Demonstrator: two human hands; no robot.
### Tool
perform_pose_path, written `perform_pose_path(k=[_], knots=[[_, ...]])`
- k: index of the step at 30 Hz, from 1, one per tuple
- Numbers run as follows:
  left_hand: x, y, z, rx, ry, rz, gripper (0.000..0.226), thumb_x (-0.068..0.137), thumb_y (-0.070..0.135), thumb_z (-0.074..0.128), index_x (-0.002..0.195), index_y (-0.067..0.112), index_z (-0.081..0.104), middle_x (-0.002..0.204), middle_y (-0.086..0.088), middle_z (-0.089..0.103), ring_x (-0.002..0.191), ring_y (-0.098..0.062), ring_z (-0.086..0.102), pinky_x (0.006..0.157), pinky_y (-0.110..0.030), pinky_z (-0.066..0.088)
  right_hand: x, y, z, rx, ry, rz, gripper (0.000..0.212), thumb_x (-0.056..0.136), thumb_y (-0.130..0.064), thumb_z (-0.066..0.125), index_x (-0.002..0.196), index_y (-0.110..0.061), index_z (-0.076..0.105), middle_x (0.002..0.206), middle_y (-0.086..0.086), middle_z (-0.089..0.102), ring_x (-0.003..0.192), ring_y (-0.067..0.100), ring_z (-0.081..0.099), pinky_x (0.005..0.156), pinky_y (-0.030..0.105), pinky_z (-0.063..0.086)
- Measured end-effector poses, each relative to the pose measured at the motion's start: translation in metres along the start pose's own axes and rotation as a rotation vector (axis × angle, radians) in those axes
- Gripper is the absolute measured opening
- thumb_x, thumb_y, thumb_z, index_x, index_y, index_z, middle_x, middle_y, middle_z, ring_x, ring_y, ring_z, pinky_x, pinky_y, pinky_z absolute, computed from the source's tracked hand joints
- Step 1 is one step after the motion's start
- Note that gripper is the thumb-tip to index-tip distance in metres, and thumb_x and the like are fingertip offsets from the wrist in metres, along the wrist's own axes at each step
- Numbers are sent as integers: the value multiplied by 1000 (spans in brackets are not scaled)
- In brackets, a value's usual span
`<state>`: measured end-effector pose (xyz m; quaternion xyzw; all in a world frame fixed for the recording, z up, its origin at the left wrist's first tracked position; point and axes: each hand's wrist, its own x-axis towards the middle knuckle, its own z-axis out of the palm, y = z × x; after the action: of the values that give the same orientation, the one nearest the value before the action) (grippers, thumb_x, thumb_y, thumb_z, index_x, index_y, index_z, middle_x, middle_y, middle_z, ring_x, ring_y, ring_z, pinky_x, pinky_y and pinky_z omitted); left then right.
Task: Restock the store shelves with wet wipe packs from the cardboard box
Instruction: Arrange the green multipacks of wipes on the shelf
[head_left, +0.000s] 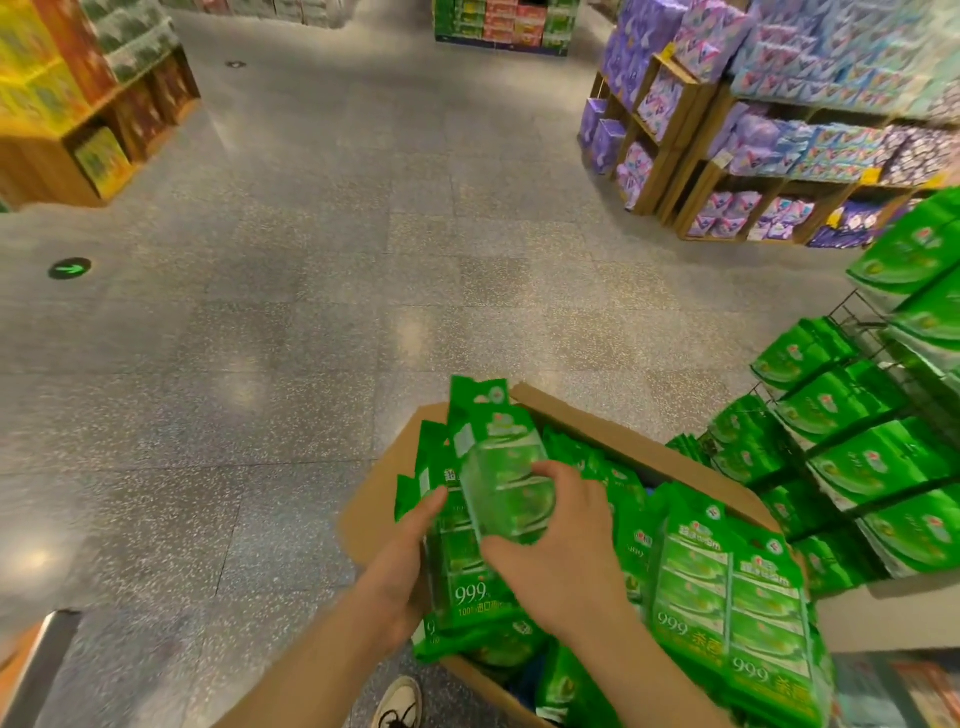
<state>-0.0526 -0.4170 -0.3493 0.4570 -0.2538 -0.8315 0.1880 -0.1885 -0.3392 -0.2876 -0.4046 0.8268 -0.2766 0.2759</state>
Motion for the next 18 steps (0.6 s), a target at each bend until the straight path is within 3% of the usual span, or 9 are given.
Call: perform_pose_path(k=[3,5,7,10,12,14,16,18], knots=[[-3,6,3,-38,-28,72,57,85,59,58,125,20,69,119,-13,75,107,-31,73,94,-47,54,1,-9,16,-131,-33,-49,87,67,-53,70,143,-41,28,123,-11,29,124,13,32,106,34,37],[-1,6,0,-60,-10,127,71,76,62,73,132,19,64,123,-12,73,111,-30,72,88,-43,57,0,-13,27,-221,-33,-89,89,69,-59,66,145,-40,23,126,-8,27,127,16,31,109,37,36],[1,7,-4,-116,14,157,92,60,52,90,138,15,59,126,-15,71,113,-34,70,87,-42,57,1,-16,36,-264,-55,-159,90,72,-66,60,147,-38,21,130,-7,27,128,17,30,111,38,35],[4,9,-20,-166,117,235,73,69,26,90,134,8,60,118,-19,73,103,-36,73,78,-42,61,10,-18,40,-189,-189,-224,89,73,-77,52,149,-40,23,135,-14,32,128,8,33,113,37,34],[2,12,-35,-191,194,244,63,74,22,83,132,11,60,115,-17,75,101,-37,74,81,-46,61,24,-15,43,91,-230,-100,77,82,-70,58,148,-37,34,129,-17,45,120,4,48,107,35,42],[0,13,-54,-218,236,240,65,72,26,83,131,13,61,116,-15,75,103,-37,73,88,-49,59,40,-10,45,271,-182,67,55,96,-49,61,143,-26,44,114,-9,56,98,5,59,85,30,49],[-4,14,-71,-243,262,224,70,68,31,81,132,13,61,119,-16,74,109,-39,71,96,-54,56,51,2,54,169,-190,137,46,101,-39,60,140,-19,45,108,-4,60,86,7,62,68,25,44],[-9,13,-87,-270,296,231,71,66,33,76,133,12,60,120,-17,74,110,-40,70,100,-57,53,53,17,69,34,-250,150,43,97,-40,64,130,-19,45,111,2,59,91,17,63,74,27,47]])
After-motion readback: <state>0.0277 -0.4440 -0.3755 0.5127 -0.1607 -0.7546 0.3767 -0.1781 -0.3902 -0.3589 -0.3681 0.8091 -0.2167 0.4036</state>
